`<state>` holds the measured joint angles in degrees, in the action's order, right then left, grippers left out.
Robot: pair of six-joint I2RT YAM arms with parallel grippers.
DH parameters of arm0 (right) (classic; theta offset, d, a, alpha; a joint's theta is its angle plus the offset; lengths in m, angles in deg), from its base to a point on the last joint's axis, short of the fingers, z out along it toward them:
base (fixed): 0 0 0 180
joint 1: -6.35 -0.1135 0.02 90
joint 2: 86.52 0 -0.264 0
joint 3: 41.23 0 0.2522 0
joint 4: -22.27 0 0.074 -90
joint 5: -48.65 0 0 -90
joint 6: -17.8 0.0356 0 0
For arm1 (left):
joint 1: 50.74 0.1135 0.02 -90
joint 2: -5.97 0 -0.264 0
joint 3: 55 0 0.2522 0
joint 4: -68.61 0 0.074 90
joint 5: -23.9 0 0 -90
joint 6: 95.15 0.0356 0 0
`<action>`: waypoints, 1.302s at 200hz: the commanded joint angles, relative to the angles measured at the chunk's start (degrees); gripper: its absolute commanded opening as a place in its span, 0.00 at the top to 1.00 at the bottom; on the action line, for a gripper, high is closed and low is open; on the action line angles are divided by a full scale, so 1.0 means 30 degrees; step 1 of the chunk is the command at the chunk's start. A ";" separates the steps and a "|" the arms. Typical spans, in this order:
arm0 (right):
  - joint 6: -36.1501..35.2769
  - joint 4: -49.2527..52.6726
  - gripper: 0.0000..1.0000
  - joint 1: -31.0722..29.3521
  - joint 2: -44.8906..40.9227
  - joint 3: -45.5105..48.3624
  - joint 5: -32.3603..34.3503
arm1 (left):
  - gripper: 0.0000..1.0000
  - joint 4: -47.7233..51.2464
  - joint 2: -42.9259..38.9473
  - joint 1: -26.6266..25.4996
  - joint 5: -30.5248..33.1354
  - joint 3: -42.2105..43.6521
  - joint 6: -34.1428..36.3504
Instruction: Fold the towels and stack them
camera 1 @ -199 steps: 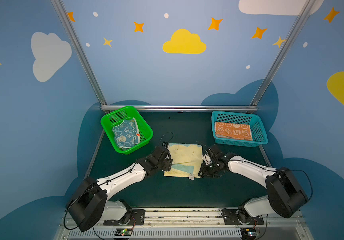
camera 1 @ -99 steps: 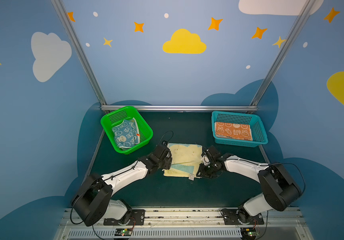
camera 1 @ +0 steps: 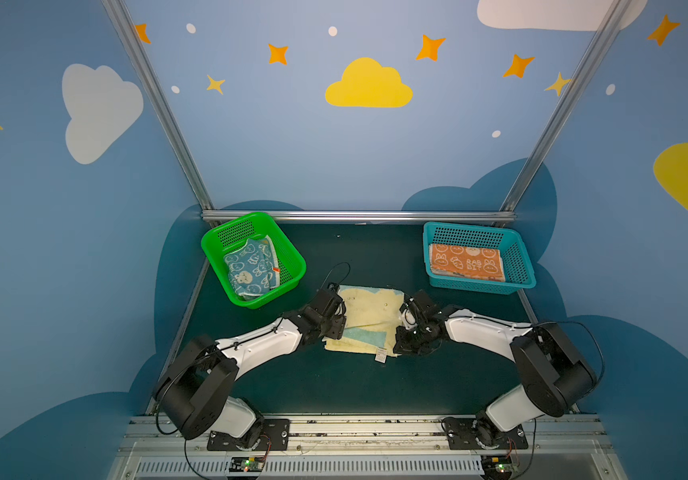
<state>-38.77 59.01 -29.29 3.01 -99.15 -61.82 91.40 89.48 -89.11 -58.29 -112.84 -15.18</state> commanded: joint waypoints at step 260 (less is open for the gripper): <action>-0.6277 0.6399 0.61 0.0409 -0.1189 -0.5840 0.6271 | 0.26 0.2940 0.2431 0.1599 -0.0951 -0.4204 0.0634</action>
<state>-48.92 75.71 -28.96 -1.38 -111.74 -47.42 95.71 94.15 -85.96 -59.31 -120.29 -14.30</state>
